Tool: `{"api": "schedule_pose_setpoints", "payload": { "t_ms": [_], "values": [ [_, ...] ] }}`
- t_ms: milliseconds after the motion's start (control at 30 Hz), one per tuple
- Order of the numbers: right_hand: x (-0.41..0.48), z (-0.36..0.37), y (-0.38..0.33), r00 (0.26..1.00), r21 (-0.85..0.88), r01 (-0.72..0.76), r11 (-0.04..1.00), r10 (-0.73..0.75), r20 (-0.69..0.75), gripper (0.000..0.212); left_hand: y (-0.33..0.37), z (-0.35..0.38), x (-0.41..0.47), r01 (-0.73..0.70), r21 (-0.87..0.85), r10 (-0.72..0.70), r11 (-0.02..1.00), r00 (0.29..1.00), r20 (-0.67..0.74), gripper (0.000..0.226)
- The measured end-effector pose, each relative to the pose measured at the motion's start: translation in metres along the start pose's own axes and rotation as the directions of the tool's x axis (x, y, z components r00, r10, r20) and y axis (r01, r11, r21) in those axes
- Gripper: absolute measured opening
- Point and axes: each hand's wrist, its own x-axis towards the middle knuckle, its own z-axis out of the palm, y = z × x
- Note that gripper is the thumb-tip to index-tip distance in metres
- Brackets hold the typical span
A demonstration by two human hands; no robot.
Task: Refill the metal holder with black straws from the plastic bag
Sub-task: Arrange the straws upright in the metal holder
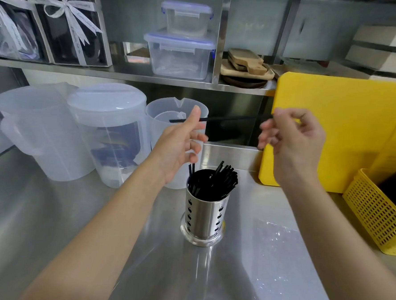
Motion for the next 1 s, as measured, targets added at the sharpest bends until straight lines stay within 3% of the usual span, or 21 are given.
{"api": "schedule_pose_setpoints", "payload": {
  "t_ms": [100, 200, 300, 333, 467, 567, 667, 867, 1000],
  "values": [
    [-0.015, -0.011, 0.021, 0.987, -0.115, -0.073, 0.991, 0.088, 0.132, 0.017, 0.003, 0.002, 0.001, -0.101, -0.164, 0.097, 0.981, 0.995, -0.030, 0.025],
    [-0.025, -0.018, 0.037, 0.935, -0.318, -0.049, 0.947, 0.155, 0.318, 0.015, 0.009, 0.000, 0.000, -0.187, -0.234, 0.183, 0.954, 0.982, -0.041, 0.027],
    [-0.024, -0.015, 0.045, 0.893, -0.612, 0.156, 0.775, 0.155, 0.423, 0.005, 0.010, 0.001, -0.003, -0.277, 0.031, 0.278, 0.960, 0.958, -0.067, 0.017],
    [-0.021, -0.012, 0.045, 0.904, -0.638, 0.193, 0.745, 0.117, 0.411, 0.009, 0.008, 0.002, -0.003, -0.300, 0.119, 0.308, 0.947, 0.950, -0.055, 0.015],
    [-0.005, 0.010, 0.034, 0.920, -0.543, 0.177, 0.821, 0.058, 0.387, 0.026, -0.010, 0.006, 0.002, -0.285, 0.358, 0.274, 0.889, 0.958, 0.081, 0.012],
    [-0.001, 0.026, 0.037, 0.882, -0.655, 0.247, 0.715, 0.113, 0.456, 0.018, -0.026, 0.009, 0.004, -0.268, 0.448, 0.205, 0.853, 0.961, 0.184, 0.011],
    [-0.001, 0.029, 0.048, 0.892, -0.716, 0.221, 0.663, 0.160, 0.423, 0.026, -0.033, 0.003, 0.008, -0.314, 0.587, 0.176, 0.746, 0.943, 0.281, 0.014],
    [0.000, 0.007, 0.064, 0.942, -0.728, 0.050, 0.684, 0.211, 0.263, 0.027, -0.045, -0.021, 0.026, -0.163, 0.863, 0.191, 0.478, 0.978, 0.079, 0.030],
    [-0.002, 0.001, 0.070, 0.932, -0.748, 0.022, 0.663, 0.257, 0.256, 0.025, -0.054, -0.014, 0.027, -0.065, 0.903, 0.193, 0.425, 0.981, -0.021, 0.030]
  ]
}}
